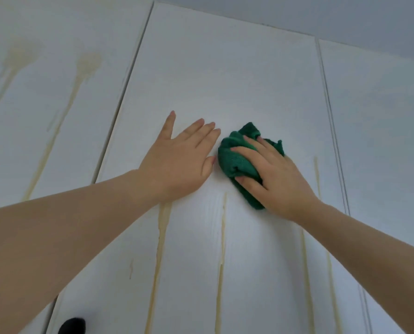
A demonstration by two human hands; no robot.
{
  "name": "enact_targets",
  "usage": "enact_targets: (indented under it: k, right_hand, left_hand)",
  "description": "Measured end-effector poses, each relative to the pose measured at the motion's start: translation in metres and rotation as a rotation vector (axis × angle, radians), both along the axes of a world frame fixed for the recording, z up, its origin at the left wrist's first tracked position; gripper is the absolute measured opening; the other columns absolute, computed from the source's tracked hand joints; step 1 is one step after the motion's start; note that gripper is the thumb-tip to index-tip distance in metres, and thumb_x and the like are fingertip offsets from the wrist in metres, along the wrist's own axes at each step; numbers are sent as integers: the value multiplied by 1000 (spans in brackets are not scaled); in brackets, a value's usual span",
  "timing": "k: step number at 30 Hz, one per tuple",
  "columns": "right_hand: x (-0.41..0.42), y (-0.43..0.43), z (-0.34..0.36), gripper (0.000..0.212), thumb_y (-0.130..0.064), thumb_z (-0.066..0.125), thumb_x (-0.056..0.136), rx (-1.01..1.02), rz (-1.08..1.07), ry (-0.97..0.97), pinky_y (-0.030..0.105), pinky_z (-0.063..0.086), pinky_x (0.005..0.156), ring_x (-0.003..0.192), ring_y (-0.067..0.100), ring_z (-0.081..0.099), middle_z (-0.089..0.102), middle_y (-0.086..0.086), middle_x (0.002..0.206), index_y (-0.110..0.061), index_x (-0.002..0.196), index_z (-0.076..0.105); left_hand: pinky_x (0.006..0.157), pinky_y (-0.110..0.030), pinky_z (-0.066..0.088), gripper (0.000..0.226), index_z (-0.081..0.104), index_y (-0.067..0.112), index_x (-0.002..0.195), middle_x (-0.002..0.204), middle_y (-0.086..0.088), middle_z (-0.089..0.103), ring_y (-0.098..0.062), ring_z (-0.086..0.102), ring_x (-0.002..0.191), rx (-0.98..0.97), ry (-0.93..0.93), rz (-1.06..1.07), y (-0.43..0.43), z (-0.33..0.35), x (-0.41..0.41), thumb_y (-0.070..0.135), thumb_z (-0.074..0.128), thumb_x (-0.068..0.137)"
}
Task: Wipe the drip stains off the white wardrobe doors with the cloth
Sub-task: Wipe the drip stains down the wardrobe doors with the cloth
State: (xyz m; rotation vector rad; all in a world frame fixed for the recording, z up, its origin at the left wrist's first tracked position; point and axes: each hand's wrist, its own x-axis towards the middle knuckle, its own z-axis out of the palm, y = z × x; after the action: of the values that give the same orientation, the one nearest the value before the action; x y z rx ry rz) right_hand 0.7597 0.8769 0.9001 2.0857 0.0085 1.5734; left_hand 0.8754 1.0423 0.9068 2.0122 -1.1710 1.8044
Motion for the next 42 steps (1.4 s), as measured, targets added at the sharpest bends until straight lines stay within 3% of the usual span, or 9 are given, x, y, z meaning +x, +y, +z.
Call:
enact_targets:
  k: [7, 13, 18, 24, 28, 31, 36, 38, 42]
  right_hand:
    - [-43, -50, 25, 53, -36, 42, 86, 426, 53, -431, 52, 32, 104, 133, 31, 34, 42, 6, 143, -18, 136, 43]
    - [-37, -47, 0, 61, -47, 32, 84, 38, 42, -86, 44, 25, 108, 140, 26, 24, 34, 0, 150, -21, 139, 42]
    - [-59, -70, 43, 60, -42, 35, 82, 257, 63, -242, 50, 28, 109, 138, 25, 27, 35, -1, 148, -23, 139, 39]
    - [-63, -82, -26, 55, -46, 33, 88, -46, 52, -42, 46, 25, 109, 140, 25, 23, 34, -1, 150, -24, 137, 43]
    - [-72, -85, 33, 67, -54, 28, 81, 94, 14, -74, 50, 28, 109, 141, 25, 24, 32, -2, 151, -23, 139, 40]
    - [-62, -78, 12, 59, -42, 38, 84, 155, 59, -177, 50, 24, 111, 140, 30, 24, 33, 4, 150, -19, 139, 42]
    - [-79, -92, -47, 49, -43, 39, 89, -174, -10, 46, 48, 28, 106, 136, 33, 32, 41, 7, 145, -23, 133, 42]
    - [-85, -96, -16, 57, -48, 34, 86, -97, -47, 51, 50, 29, 109, 137, 33, 30, 38, 6, 148, -22, 136, 43]
    - [-66, -81, -4, 60, -46, 34, 85, 208, 53, -181, 52, 22, 112, 141, 30, 21, 32, 3, 151, -21, 139, 41]
  left_hand:
    - [114, -53, -10, 57, -6, 18, 150, 158, 3, -3, -13, -3, 145, -72, 64, -31, -22, -6, -24, 39, 10, 100]
    - [112, -52, -11, 56, -1, 20, 151, 158, 4, -2, -13, -4, 145, -127, 101, -27, -46, -5, -28, 39, 9, 99]
    - [113, -49, -12, 58, 4, 18, 150, 158, 3, -1, -15, -4, 145, -160, 102, -17, -53, -6, -33, 41, 10, 98]
    - [113, -48, -13, 67, 5, 16, 151, 159, 1, 2, -14, 0, 146, -185, 77, -2, -60, -13, -35, 47, -2, 92]
    - [113, -44, -13, 82, 16, 14, 150, 156, 0, 19, -13, 17, 144, -185, -24, -39, -69, -23, -43, 44, -13, 79]
    - [113, -44, -12, 82, 16, 15, 150, 156, 0, 18, -12, 15, 144, -174, -20, -34, -75, -28, -46, 43, -15, 79]
    - [111, -53, 14, 57, 49, 3, 134, 135, -14, 52, -26, 49, 127, -134, -220, -81, -84, -50, -45, 32, 21, 94]
    - [110, -55, 20, 53, 51, 1, 131, 133, -16, 54, -28, 52, 124, -70, -323, -64, -88, -58, -40, 29, 23, 97]
    - [108, -58, 26, 54, 52, 1, 131, 133, -15, 54, -28, 53, 123, -65, -323, -49, -90, -60, -42, 27, 17, 99]
